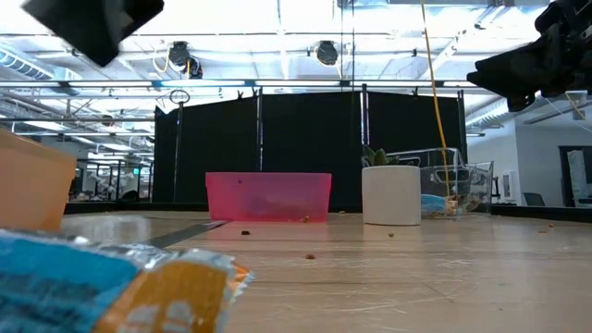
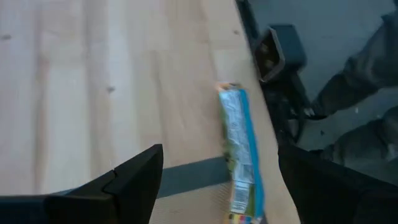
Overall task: Pick and place Granola Bars by type
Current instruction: Put the orange granola bar into the transparent bin
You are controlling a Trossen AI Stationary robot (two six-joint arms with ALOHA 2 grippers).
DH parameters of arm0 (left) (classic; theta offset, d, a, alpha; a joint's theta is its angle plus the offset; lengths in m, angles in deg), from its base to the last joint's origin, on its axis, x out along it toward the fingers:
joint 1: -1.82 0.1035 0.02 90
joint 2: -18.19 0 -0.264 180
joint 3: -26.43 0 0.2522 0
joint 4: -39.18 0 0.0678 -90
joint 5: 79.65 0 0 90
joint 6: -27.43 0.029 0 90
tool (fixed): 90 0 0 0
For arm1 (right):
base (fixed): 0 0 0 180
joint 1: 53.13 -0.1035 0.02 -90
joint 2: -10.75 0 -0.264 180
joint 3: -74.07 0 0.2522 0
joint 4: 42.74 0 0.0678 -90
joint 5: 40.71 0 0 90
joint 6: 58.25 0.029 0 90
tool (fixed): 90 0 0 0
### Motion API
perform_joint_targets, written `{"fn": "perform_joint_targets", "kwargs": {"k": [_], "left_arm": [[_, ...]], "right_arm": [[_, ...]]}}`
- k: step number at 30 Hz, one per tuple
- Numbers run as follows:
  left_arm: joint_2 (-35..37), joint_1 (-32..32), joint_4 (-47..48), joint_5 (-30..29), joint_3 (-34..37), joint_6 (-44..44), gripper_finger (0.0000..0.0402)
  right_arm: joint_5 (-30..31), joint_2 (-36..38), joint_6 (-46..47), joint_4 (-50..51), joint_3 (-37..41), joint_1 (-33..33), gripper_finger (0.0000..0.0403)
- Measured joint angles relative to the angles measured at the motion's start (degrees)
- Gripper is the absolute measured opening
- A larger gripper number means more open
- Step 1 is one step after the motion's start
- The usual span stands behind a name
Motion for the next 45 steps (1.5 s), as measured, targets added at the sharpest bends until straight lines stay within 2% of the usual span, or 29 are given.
{"fn": "perform_joint_targets", "kwargs": {"k": [10, 17, 24, 36, 45], "left_arm": [[-4.54, -2.33, -4.47, 0.22, -0.10, -2.24, 0.0319], [-10.31, -2.80, -4.23, 2.70, -4.97, -2.16, 0.0319], [-14.81, -2.44, 8.37, 0.55, -12.20, -4.63, 0.0319], [-15.24, -2.17, 6.92, 2.26, -12.90, -4.26, 0.0319], [-16.15, -2.83, 6.06, 1.13, -12.92, -4.05, 0.0319]], "right_arm": [[0.02, 0.00, 0.00, 1.15, -0.02, -0.02, 0.0142], [0.02, 0.02, 0.08, 1.32, 0.00, 0.00, 0.0142], [0.02, 0.00, 0.42, 1.37, 0.00, -0.01, 0.0142], [0.02, 0.01, 0.42, 1.42, -0.01, -0.01, 0.0142], [0.02, 0.02, 0.16, 1.44, -0.01, -0.01, 0.0142]]}}
